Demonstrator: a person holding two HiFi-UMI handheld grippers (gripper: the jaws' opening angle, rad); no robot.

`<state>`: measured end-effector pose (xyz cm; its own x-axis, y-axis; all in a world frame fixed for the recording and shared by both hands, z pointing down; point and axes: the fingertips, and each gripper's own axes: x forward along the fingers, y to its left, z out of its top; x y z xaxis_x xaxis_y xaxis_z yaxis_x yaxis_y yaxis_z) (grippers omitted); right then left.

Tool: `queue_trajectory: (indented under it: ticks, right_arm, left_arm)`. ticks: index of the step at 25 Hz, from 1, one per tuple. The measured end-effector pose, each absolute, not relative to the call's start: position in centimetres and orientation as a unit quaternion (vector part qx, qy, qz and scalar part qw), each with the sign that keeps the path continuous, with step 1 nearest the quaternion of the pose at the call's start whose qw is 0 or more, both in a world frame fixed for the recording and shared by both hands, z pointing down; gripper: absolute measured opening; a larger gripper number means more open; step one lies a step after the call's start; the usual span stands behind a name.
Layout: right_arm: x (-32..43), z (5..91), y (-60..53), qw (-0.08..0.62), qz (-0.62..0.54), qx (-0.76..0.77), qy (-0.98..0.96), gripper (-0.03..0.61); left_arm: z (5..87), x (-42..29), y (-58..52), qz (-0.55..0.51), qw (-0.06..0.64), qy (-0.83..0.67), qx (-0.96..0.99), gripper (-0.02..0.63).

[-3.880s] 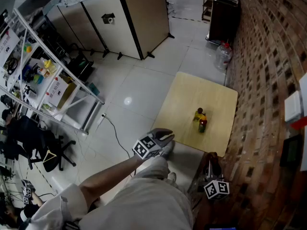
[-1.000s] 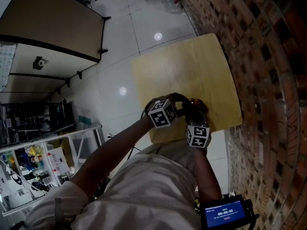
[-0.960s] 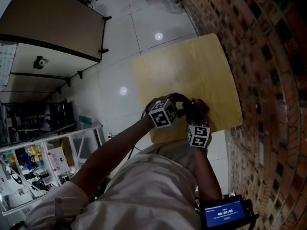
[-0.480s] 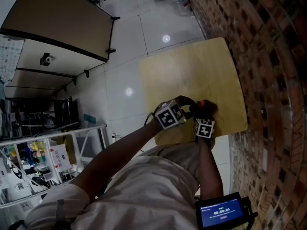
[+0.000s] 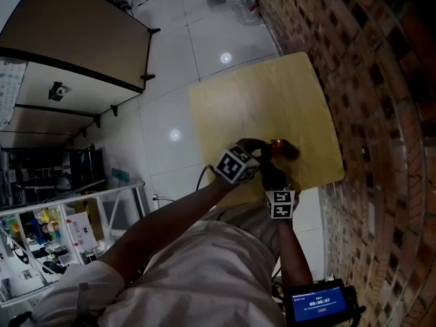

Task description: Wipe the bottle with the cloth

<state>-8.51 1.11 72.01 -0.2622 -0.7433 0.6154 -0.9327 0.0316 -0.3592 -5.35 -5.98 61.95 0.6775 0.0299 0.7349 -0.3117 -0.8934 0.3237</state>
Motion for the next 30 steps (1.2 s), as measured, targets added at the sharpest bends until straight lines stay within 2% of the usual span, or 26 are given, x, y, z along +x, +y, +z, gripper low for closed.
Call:
queue_trajectory:
  ticks: [3, 7, 15, 22, 28, 30]
  right_arm:
    - [-10.5, 68.6, -0.1, 0.085, 0.348, 0.58, -0.732, 0.08]
    - [-8.5, 69.1, -1.8, 0.043, 0.391, 0.602, -0.695, 0.08]
    - [-7.5, 75.0, -2.7, 0.095, 0.473, 0.564, -0.67, 0.08]
    - [-7.3, 80.0, -3.6, 0.178, 0.525, 0.521, -0.649, 0.08]
    - [-7.0, 79.6, -3.3, 0.166, 0.571, 0.529, -0.605, 0.08]
    - [-7.2, 78.7, -2.7, 0.153, 0.568, 0.535, -0.607, 0.081]
  left_arm:
    - [61.8, -5.4, -6.0, 0.395, 0.218, -0.099, 0.887, 0.183]
    - [62.2, -5.2, -6.0, 0.383, 0.242, -0.12, 0.883, 0.183]
    - [62.5, -4.8, -6.3, 0.367, 0.275, -0.129, 0.879, 0.187]
    - [62.5, -4.6, -7.3, 0.365, 0.281, -0.139, 0.876, 0.187]
    - [63.2, -5.5, -7.4, 0.34, 0.364, -0.168, 0.851, 0.198]
    - [63.0, -5.4, -7.0, 0.333, 0.369, -0.147, 0.855, 0.202]
